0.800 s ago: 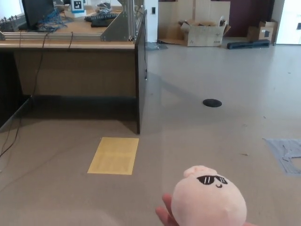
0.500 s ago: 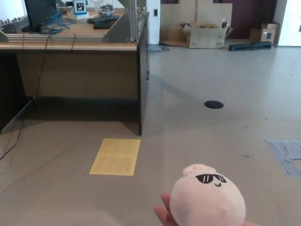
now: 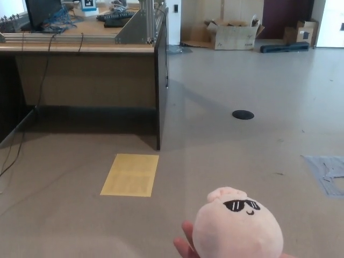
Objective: The robot extends its left hand to pick up an emotional support dumpling from the palm of a person and brings its hand down by its side. Then it extends its arm again to hand the dumpling back to the person.
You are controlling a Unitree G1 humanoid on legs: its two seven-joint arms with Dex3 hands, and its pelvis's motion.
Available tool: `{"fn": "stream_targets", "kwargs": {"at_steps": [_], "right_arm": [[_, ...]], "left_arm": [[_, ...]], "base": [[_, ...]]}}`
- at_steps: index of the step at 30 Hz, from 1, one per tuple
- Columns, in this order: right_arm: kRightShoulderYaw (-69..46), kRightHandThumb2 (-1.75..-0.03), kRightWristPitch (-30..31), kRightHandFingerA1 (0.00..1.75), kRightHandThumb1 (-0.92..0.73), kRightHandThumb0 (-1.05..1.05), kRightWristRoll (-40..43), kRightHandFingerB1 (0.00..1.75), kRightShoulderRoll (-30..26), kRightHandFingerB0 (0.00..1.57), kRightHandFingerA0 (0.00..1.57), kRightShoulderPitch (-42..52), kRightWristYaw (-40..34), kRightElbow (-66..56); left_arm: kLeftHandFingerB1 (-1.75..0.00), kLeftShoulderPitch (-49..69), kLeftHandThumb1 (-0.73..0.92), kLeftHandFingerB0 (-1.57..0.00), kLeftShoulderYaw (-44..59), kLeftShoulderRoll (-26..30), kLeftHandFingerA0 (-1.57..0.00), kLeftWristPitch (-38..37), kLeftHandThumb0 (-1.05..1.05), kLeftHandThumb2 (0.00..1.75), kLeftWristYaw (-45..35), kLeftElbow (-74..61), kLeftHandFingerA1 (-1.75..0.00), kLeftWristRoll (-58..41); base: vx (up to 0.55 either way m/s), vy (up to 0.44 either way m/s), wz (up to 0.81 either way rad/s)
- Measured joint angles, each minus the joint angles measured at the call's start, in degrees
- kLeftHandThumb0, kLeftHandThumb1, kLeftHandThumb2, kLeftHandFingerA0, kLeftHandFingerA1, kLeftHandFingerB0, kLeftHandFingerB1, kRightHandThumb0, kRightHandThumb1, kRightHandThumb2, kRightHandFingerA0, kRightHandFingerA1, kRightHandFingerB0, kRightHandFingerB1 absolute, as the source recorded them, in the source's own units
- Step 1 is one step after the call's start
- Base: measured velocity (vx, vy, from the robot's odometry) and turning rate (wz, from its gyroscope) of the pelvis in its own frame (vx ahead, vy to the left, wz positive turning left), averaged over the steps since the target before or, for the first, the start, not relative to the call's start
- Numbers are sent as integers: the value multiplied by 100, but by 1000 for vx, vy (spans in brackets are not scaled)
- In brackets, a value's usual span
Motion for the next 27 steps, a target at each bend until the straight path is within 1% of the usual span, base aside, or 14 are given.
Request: {"fn": "stream_targets", "kwargs": {"at_steps": [1, 3, 5, 6, 8, 12, 13, 14, 15, 18, 22, 23, 26, 27], "right_arm": [[-1, -64, -2, 40, -80, -77, 4, 36, -1, 40, 47, -49, 6, 12], [-4, -64, -5, 40, -80, -77, 8, 36, -5, 40, 47, -82, 7, 29], [-7, -64, -10, 40, -80, -77, 10, 36, -9, 40, 47, -169, 7, 70], [-8, -65, -11, 39, -81, -77, 11, 36, -11, 38, 48, -191, 7, 79], [-12, -65, -26, 39, -81, -77, 15, 36, -20, 38, 48, -276, 7, 122], [-14, -65, -33, 39, -81, -77, 16, 36, -34, 38, 48, -380, 7, 159], [-14, -65, -37, 40, -81, -78, 17, 36, -44, 39, 49, -421, 7, 174], [-19, -65, -48, 40, -81, -78, 22, 36, -60, 39, 49, -460, 7, 197], [-21, -65, -49, 40, -81, -78, 25, 36, -72, 40, 49, -473, 7, 213], [-23, -65, -58, 40, -80, -79, 34, 36, -93, 40, 48, -619, 4, 300], [-24, -65, -83, 41, -81, -79, 42, 36, -103, 39, 47, -730, 2, 352], [-24, -65, -86, 41, -82, -79, 42, 35, -119, 39, 47, -729, -3, 365], [-10, -65, -89, 41, -82, -78, 38, 35, -142, 39, 47, -785, -13, 370], [-8, -65, -91, 41, -82, -78, 38, 35, -147, 38, 47, -819, -16, 373]], "left_arm": [[0, -265, 46, 0, 0, 214, 0, 30, -80, 56, -186, -93, 0, -57], [0, -509, 46, 0, -32, 406, 0, 85, -80, 56, -336, -213, 0, -84], [0, -980, 46, 0, -148, 731, 0, 195, -80, 56, -560, -508, 0, -118], [-1, -1090, 38, 0, -171, 807, 0, 214, -38, 56, -610, -573, 0, -128], [-1, -1601, 38, 0, -287, 1146, 0, 314, -38, 56, -845, -885, 0, -174], [-1, -2348, 38, 0, -646, 1448, 0, 489, -38, 56, -1132, -1279, 0, -168], [-2, -2568, 42, 0, -750, 1554, 0, 553, -23, 55, -1239, -1412, 0, -169], [-2, -2820, 42, 0, -885, 1679, 0, 639, -23, 55, -1367, -1555, 0, -164], [0, -2925, 39, 0, -943, 1717, 0, 678, -22, 59, -1417, -1620, 0, -160], [-1, -3775, 39, 0, -1481, 1820, 0, 934, -23, 59, -1673, -2128, 0, -70], [0, -4253, 39, 0, -1768, 1848, 0, 1113, -27, 59, -1859, -2394, 0, 24], [-4, -4380, 40, 0, -1890, 1831, 0, 1171, -23, 57, -1912, -2462, -1, 60], [-3, -4921, 43, 0, -2271, 1730, 0, 1322, -23, 53, -2109, -2852, 0, 141], [-4, -5117, 21, 0, -2397, 1678, 0, 1392, -32, 56, -2186, -3014, -2, 168]], "base": [[0, 0, 0], [0, 0, 0], [0, 0, 0], [0, 0, 0], [0, 0, 0], [0, 0, 0], [0, 0, 0], [0, 0, 0], [0, 0, 0], [0, 0, 0], [0, 0, 0], [-37, -10, 8], [0, 0, 0], [0, 0, 0]]}}
